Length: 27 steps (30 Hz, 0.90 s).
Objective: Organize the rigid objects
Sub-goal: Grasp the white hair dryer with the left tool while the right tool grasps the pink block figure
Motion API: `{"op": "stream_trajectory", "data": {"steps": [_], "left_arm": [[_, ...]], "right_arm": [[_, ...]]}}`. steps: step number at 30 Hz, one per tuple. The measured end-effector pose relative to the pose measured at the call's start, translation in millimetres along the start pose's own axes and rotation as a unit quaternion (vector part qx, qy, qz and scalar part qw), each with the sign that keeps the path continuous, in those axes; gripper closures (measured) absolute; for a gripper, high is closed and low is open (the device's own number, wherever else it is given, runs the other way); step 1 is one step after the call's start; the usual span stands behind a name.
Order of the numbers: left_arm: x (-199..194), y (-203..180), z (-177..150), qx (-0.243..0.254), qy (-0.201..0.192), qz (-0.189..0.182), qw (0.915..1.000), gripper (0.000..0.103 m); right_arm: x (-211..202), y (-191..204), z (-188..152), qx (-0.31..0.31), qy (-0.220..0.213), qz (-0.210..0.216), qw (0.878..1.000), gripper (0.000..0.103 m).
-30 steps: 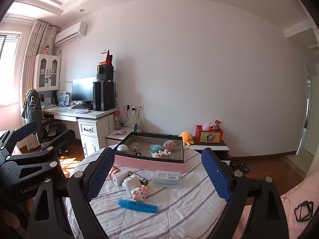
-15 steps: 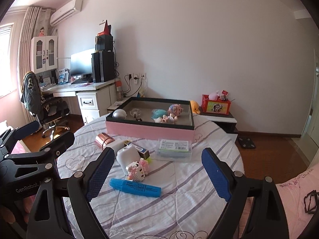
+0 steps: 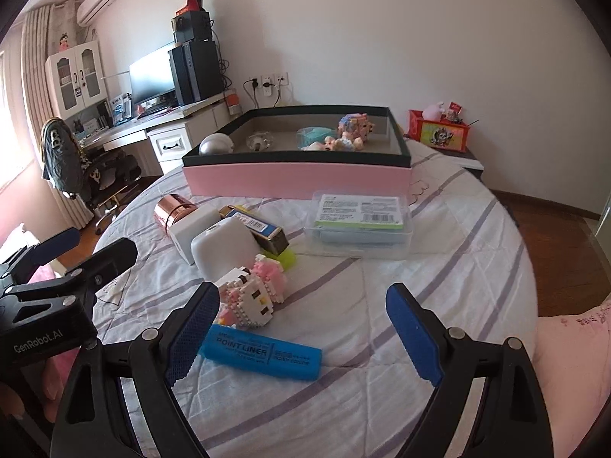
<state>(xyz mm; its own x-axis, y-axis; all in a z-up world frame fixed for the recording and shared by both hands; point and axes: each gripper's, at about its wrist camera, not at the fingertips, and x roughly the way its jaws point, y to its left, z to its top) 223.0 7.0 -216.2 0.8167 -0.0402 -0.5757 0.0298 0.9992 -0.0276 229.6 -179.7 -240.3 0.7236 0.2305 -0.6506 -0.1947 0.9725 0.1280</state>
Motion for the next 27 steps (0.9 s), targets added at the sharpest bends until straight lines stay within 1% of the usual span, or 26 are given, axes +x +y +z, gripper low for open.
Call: {"op": "stream_trajectory", "data": {"steps": [4,6,7,8,9,11,12,13,14,19,23,27], "left_arm": [[8.4,16.0,1.2,-0.015,0.008,0.011,0.9998,0.000],[13.3,18.8,0.3,-0.017,0.013,0.013,0.9997,0.000],[15.8,19.2,-0.3,-0.017,0.017,0.012,0.9996,0.000],[18.4,18.8,-0.3,-0.016,0.020,0.009,0.9996,0.000],[21.0,17.6,-0.4,-0.014,0.023,0.008,0.9996,0.000],[25.6,14.0,-1.1,-0.009,0.028,0.004,0.9996,0.000],[28.2,11.1,-1.3,-0.006,0.031,0.000,0.9995,0.000],[30.8,7.4,-1.9,-0.003,0.033,-0.002,0.9994,0.000],[32.7,4.7,-1.9,-0.001,0.034,-0.005,0.9994,0.000],[40.9,-8.7,-2.3,0.009,0.047,-0.017,0.9987,0.000],[43.7,-24.3,-1.7,0.017,0.052,-0.036,0.9978,0.000],[47.8,-49.9,1.4,0.036,0.060,-0.051,0.9963,0.000]], "right_arm": [[20.4,11.1,2.0,-0.006,0.020,0.017,1.000,0.013],[32.7,10.1,3.3,0.003,0.032,0.024,0.999,0.013],[39.4,7.9,3.6,0.011,0.042,0.034,0.998,0.013],[43.8,5.6,3.4,0.017,0.049,0.040,0.998,0.013],[46.4,4.6,3.6,0.018,0.053,0.048,0.997,0.016],[46.4,4.3,3.5,0.013,0.052,0.074,0.996,0.038],[45.8,4.8,3.2,0.008,0.053,0.078,0.996,0.042],[44.8,4.9,2.7,0.002,0.053,0.082,0.995,0.050],[42.7,4.0,1.7,0.000,0.052,0.082,0.995,0.053],[28.3,-17.4,-1.1,0.002,0.041,0.063,0.997,0.055],[16.9,-44.0,0.6,0.010,0.027,0.021,0.999,0.055],[13.5,-64.3,1.9,0.026,0.023,0.011,0.999,0.055]]}}
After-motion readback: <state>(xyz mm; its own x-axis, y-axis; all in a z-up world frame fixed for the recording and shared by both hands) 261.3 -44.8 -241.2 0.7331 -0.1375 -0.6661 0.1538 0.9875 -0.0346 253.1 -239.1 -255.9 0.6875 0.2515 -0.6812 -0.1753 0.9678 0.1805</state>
